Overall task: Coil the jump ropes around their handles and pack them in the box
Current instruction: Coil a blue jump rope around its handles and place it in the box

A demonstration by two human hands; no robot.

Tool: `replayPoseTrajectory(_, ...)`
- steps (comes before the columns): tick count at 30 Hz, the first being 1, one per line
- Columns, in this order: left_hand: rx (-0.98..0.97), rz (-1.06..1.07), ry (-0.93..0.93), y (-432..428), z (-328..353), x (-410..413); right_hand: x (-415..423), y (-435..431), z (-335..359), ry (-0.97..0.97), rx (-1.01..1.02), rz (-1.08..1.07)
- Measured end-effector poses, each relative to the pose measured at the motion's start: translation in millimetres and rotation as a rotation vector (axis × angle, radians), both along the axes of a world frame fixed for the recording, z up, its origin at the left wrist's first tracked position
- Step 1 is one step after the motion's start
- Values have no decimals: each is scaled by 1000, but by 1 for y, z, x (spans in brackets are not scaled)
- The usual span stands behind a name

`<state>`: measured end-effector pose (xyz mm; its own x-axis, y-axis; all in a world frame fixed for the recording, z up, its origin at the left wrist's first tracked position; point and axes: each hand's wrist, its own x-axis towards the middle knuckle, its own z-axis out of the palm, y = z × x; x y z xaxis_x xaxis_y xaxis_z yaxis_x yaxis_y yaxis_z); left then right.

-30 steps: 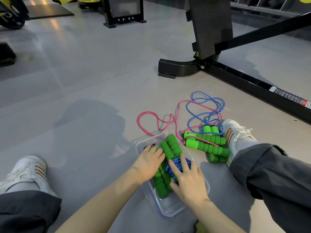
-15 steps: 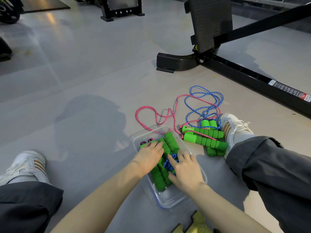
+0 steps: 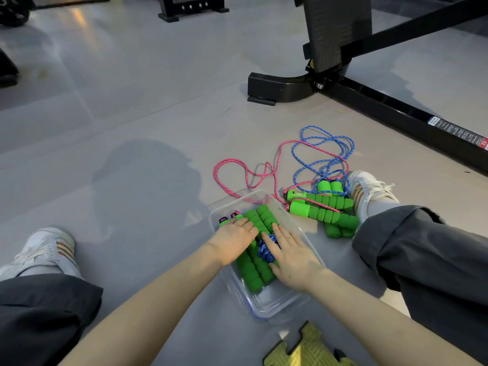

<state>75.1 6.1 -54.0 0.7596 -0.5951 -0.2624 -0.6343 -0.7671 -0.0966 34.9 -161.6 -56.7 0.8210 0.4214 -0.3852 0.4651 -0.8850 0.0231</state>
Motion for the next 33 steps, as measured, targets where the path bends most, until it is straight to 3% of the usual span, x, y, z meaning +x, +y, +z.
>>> replayPoseTrajectory(6,8,30,28,-2,7,-1,2,2,-9,1,-18,-3)
replayPoseTrajectory(11,-97,203,97,-8,5,-15,5,-2,-5,16,24,3)
replayPoseTrajectory(14,-71,202,160,-12,-1,-25,3,-5,3,-66,-10,39)
replayPoseTrajectory(19,-1,230,94,-23,-1,-32,3,-21,10,-86,-145,262)
replayPoseTrajectory(22,-4,224,98,-26,1,-34,7,-31,21,40,-95,427)
replayPoseTrajectory(23,-24,225,103,-25,1,-33,9,-32,25,54,-176,458)
replayPoseTrajectory(28,-103,219,142,-17,-2,-31,4,-28,28,117,-153,369)
replayPoseTrajectory(33,-85,201,161,-13,-3,-28,10,-21,-1,-72,-63,346)
